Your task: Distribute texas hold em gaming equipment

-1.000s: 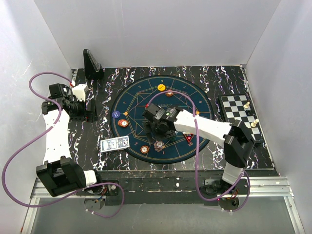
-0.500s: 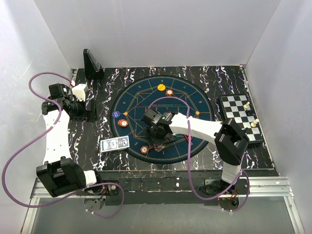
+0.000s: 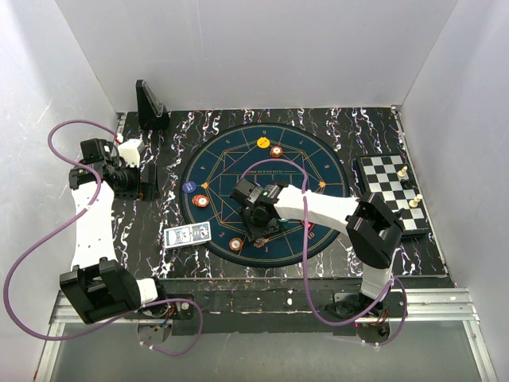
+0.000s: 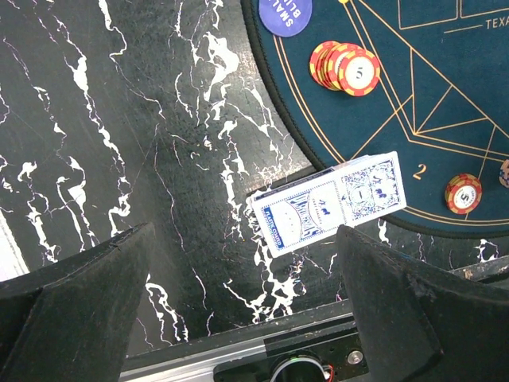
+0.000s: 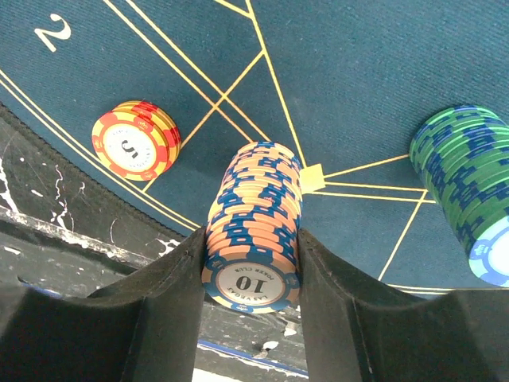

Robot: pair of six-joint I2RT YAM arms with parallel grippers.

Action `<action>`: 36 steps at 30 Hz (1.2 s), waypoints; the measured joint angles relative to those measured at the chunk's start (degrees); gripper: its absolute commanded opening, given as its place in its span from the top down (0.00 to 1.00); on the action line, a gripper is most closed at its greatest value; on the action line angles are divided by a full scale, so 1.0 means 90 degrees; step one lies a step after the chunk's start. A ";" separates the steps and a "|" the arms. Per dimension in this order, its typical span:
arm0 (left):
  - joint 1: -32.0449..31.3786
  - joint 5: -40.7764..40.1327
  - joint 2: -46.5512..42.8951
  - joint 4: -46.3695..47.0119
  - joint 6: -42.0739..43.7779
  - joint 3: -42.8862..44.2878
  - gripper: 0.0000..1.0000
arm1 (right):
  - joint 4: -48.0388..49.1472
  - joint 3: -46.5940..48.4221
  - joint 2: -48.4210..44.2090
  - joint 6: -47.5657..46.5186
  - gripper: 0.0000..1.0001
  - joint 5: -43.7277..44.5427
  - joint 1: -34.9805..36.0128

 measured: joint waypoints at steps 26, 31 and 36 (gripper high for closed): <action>0.0000 0.0056 0.0032 0.0121 -0.0022 -0.0148 0.02 | -0.0792 0.3682 0.1200 -0.0741 0.88 0.0243 -0.0527; 0.0000 0.0233 0.0155 0.0109 -0.0063 -0.0143 0.02 | -0.0833 0.5622 0.3016 -0.0925 0.87 0.0092 -0.0780; 0.0000 0.0442 0.0277 0.0066 -0.0095 -0.0056 0.02 | -0.0736 0.5996 0.4048 -0.0937 0.85 -0.0073 -0.0874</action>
